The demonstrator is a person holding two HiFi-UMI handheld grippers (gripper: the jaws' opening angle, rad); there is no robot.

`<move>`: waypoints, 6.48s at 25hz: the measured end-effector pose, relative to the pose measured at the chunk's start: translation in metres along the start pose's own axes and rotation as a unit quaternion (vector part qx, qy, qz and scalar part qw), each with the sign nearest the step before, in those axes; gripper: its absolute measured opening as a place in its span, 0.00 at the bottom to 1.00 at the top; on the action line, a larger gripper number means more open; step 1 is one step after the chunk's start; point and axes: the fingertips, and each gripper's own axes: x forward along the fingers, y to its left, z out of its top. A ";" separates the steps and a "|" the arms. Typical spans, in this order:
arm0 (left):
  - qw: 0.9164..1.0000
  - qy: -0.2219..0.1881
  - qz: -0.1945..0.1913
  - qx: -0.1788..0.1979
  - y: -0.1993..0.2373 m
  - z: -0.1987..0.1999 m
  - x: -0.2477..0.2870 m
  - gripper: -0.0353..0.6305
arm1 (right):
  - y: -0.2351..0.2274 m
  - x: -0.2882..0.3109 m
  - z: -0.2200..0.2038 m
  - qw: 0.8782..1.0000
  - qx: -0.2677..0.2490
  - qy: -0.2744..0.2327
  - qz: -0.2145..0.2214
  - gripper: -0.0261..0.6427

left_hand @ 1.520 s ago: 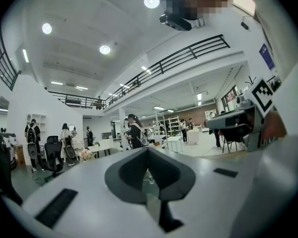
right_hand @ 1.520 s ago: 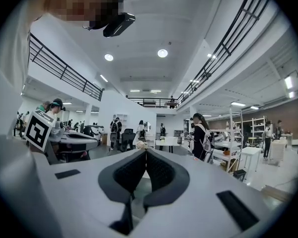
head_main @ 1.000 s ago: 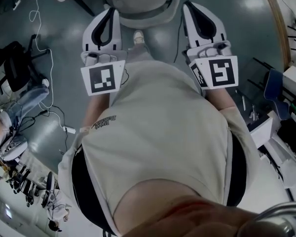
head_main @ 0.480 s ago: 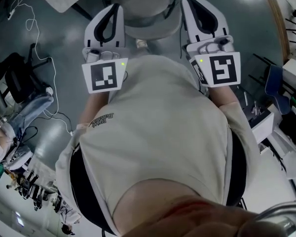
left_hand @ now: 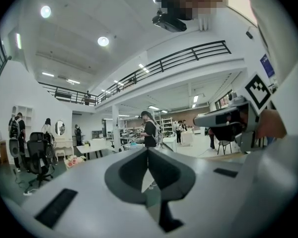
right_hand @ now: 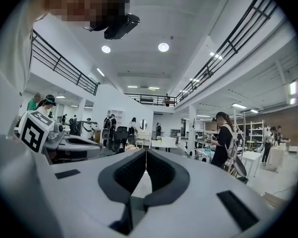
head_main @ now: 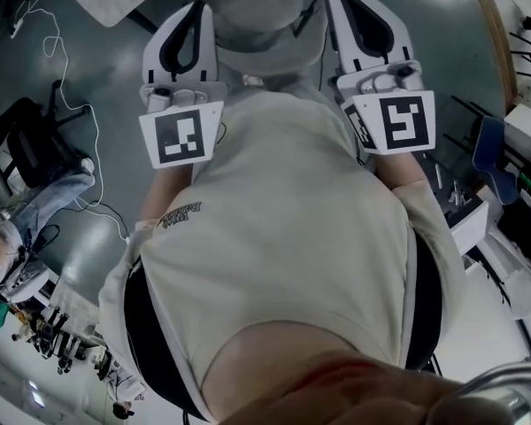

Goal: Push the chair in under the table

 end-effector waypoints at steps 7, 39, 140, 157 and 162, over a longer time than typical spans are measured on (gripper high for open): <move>0.999 0.012 0.031 0.006 0.003 0.010 0.012 0.07 | -0.014 0.012 0.007 1.000 0.005 -0.008 0.018 0.05; 0.964 0.262 0.038 -0.030 0.039 -0.191 0.087 0.27 | -0.101 0.096 -0.212 0.972 0.045 0.230 0.004 0.31; 0.766 0.529 0.188 -0.313 0.046 -0.605 0.049 0.30 | -0.109 0.071 -0.648 0.783 0.228 0.578 -0.041 0.31; 0.772 0.504 0.214 -0.324 0.097 -0.599 0.147 0.29 | -0.170 0.185 -0.642 0.795 0.217 0.565 -0.026 0.30; 0.773 0.495 0.219 -0.332 0.110 -0.597 0.179 0.29 | -0.191 0.215 -0.642 0.796 0.214 0.566 -0.024 0.31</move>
